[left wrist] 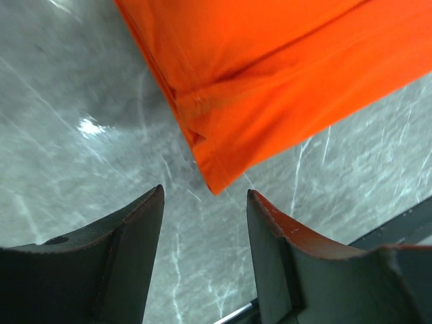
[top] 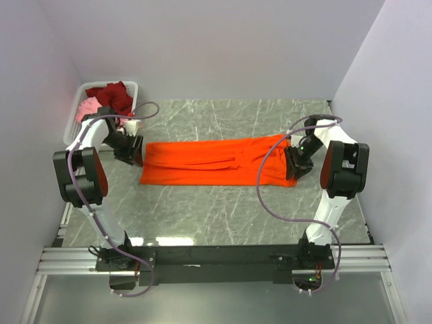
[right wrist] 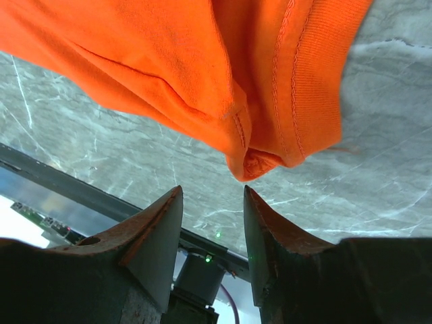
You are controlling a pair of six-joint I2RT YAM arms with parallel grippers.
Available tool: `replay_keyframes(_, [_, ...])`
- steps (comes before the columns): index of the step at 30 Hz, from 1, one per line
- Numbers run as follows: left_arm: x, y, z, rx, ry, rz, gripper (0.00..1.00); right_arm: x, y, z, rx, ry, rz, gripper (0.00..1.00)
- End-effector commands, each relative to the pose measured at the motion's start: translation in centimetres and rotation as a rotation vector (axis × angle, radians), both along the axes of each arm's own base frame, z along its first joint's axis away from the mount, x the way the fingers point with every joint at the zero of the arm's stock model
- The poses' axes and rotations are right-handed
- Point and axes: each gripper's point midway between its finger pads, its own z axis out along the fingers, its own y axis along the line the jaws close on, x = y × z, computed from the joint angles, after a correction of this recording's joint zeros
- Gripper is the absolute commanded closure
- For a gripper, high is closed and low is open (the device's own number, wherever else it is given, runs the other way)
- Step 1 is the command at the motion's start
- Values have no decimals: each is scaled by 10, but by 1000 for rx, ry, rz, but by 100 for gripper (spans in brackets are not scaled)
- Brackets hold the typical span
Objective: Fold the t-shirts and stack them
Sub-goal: Fold the tshirt
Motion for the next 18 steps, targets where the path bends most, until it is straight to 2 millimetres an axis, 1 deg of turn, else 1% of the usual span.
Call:
replay_keyframes(1, [-20, -2, 5, 0, 37, -3, 43, 0, 4, 12, 12, -26, 11, 51])
replay_keyframes(2, [-20, -4, 5, -11, 38, 15, 43, -1, 5, 10, 13, -25, 9, 52])
replay_keyframes(5, [-6, -5, 4, -18, 0, 66, 44, 1, 7, 8, 20, -26, 5, 51])
replay_keyframes(6, [-5, -6, 0, -27, 14, 72, 45, 0, 7, 7, 21, -21, 7, 52])
replay_keyframes(8, [0, -6, -3, -34, 16, 88, 48, 1, 8, 8, 20, -26, 10, 52])
replay_keyframes(11, [4, -6, -10, -35, 20, 101, 50, 3, 9, 10, 19, -32, 12, 52])
replay_keyframes(14, [2, -9, -18, -50, 52, 102, 51, 2, 9, 10, 14, -27, 16, 53])
replay_keyframes(18, [-8, -12, -24, -60, 93, 102, 52, 0, 9, 11, 7, -28, 24, 52])
